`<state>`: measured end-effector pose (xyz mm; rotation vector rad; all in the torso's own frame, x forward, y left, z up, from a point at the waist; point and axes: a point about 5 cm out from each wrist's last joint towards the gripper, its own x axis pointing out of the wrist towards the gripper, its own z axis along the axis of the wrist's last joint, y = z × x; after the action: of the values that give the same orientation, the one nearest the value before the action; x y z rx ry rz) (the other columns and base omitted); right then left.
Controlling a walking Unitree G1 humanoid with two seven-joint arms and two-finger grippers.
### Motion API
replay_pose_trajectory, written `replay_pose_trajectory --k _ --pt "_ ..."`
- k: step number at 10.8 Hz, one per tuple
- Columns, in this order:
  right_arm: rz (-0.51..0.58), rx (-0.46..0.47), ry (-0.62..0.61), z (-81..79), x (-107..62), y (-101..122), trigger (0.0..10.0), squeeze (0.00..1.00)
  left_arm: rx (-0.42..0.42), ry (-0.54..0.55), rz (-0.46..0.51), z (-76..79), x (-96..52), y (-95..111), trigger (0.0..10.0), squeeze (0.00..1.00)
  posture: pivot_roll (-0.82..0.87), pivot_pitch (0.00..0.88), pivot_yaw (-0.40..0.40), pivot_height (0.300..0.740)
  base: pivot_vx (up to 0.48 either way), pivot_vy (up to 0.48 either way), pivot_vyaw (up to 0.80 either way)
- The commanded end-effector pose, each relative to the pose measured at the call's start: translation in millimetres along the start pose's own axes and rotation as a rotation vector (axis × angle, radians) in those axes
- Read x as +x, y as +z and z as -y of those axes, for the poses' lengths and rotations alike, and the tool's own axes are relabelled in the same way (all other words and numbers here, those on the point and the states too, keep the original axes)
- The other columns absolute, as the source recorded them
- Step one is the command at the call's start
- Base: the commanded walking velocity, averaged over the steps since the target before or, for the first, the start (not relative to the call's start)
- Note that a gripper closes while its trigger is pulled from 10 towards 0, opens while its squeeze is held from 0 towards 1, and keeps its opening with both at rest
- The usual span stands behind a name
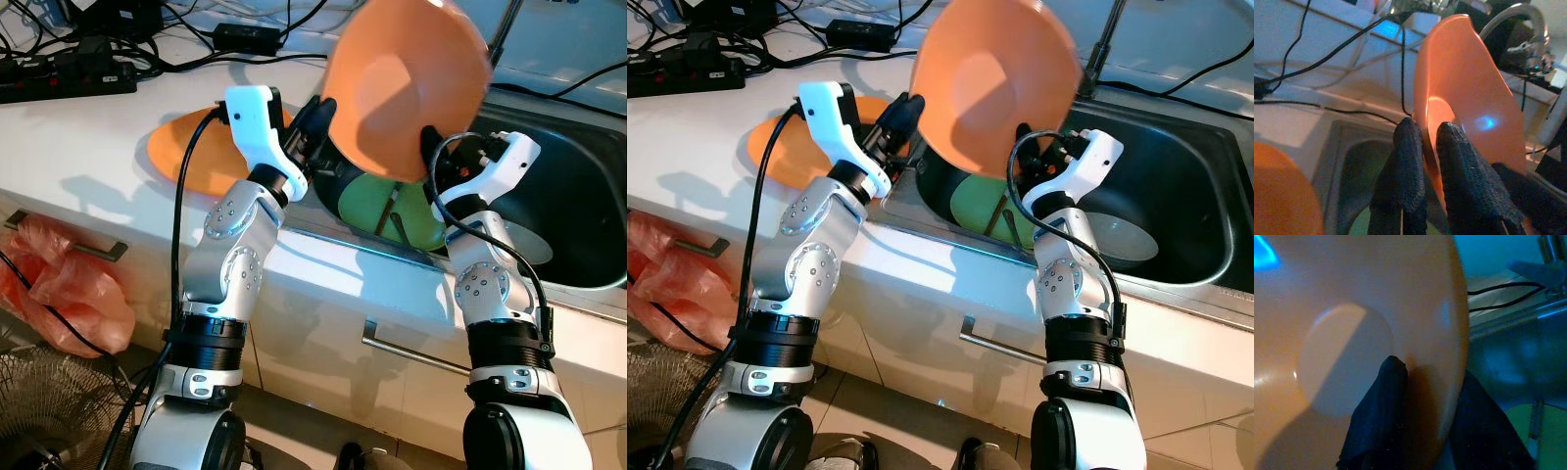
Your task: Kitchen organization
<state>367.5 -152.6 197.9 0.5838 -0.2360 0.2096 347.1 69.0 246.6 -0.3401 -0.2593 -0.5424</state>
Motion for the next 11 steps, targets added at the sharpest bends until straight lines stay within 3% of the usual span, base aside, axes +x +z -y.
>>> replay_pose_trajectory --k 1,5,9,10,11 --pt "0.012 -0.006 0.009 -2.2 1.0 4.3 0.0 0.00 0.015 -0.039 0.009 9.2 3.2 2.0 10.0 1.00 0.01 0.114 -0.025 0.740 0.000 0.000 0.00" --pt "0.029 0.036 0.005 -1.7 1.0 6.8 0.0 0.00 0.037 -0.014 -0.020 5.4 2.5 -2.0 10.0 1.00 0.01 0.114 -0.025 0.740 0.000 0.000 0.00" --pt "0.090 0.068 -0.075 9.3 0.1 16.4 0.0 0.00 0.135 0.057 -0.060 -2.9 2.3 -7.8 10.0 1.00 0.01 0.118 -0.024 0.740 0.000 0.000 0.00" --pt "0.101 0.072 -0.086 11.0 -0.4 18.1 0.0 0.00 0.133 0.055 -0.060 -2.5 2.3 -8.1 10.0 0.00 0.01 0.118 -0.024 0.740 0.000 0.000 0.00" --pt "0.119 0.064 -0.130 16.6 -0.8 21.2 0.0 0.00 0.141 0.051 -0.063 -1.8 2.5 -8.7 10.0 0.00 0.01 0.120 -0.024 0.740 0.000 0.000 0.00"
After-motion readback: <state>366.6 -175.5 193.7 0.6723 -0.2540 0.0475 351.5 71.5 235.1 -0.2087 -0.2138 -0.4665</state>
